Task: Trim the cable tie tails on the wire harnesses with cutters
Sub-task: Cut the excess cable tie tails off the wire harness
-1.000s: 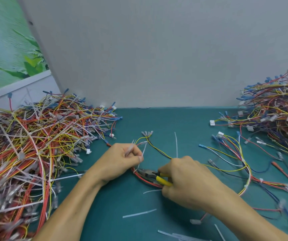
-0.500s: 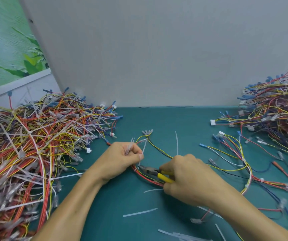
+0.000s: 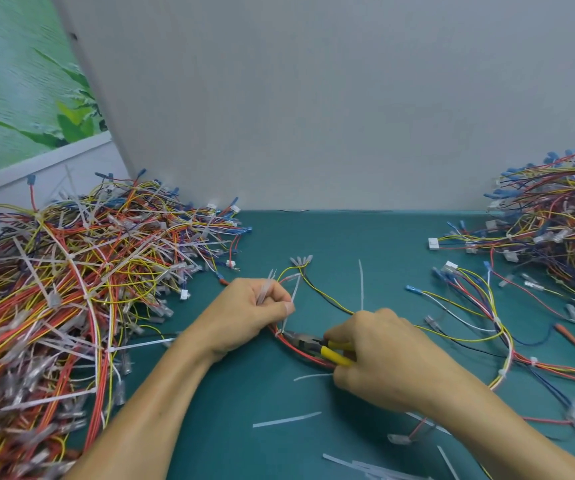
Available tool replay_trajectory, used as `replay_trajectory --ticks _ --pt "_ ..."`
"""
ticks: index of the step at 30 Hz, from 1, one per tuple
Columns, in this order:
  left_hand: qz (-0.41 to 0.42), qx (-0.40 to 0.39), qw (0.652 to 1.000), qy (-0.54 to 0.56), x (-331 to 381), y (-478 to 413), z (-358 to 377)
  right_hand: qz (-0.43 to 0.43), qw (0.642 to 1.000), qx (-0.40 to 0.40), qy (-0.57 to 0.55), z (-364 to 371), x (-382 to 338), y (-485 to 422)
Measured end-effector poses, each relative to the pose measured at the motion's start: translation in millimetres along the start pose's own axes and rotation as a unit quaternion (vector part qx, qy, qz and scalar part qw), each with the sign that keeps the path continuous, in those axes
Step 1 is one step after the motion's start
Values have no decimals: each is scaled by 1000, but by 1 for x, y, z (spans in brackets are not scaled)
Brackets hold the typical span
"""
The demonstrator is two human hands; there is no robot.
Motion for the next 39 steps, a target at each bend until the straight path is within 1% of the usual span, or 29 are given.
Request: replay_trajectory --ticks 7,8,11,13,18,21,25,30,33,39 --pt "-14 0 1000 -2 3 2 -1 -2 1000 -6 -9 2 0 -1" --pt "-10 -1 1000 -28 5 3 -3 -2 1000 -7 -7 3 0 -1" --pt "17 -3 986 -164 10 4 -7 11 1000 -10 -3 6 4 0" --pt "24 -4 977 -210 11 5 -11 24 1000 -14 -9 6 8 -1" --pt "-6 -41 976 -216 5 5 -10 28 999 -20 -29 6 11 -1" --pt "-24 -37 975 -216 6 6 -11 25 999 -12 -15 3 11 0" --pt "-52 -80 978 -187 9 10 -13 17 1000 0 12 1 9 1" --pt "-71 -113 955 -265 13 10 -13 12 1000 -11 22 3 8 1" --pt "-70 -104 945 -303 13 10 -12 15 1000 -15 16 2 9 1" --pt "-34 -62 956 -286 13 11 -11 4 1000 -15 10 0 5 3"
Point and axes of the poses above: each hand's wrist, its own y-axis away from the middle knuckle, its own z-axis out of the palm, x = y × z, the point moved 5 cm from there along -y, towards the middle knuckle, and after that the axes turned 9 degrees about y, right-handed, at the moved point
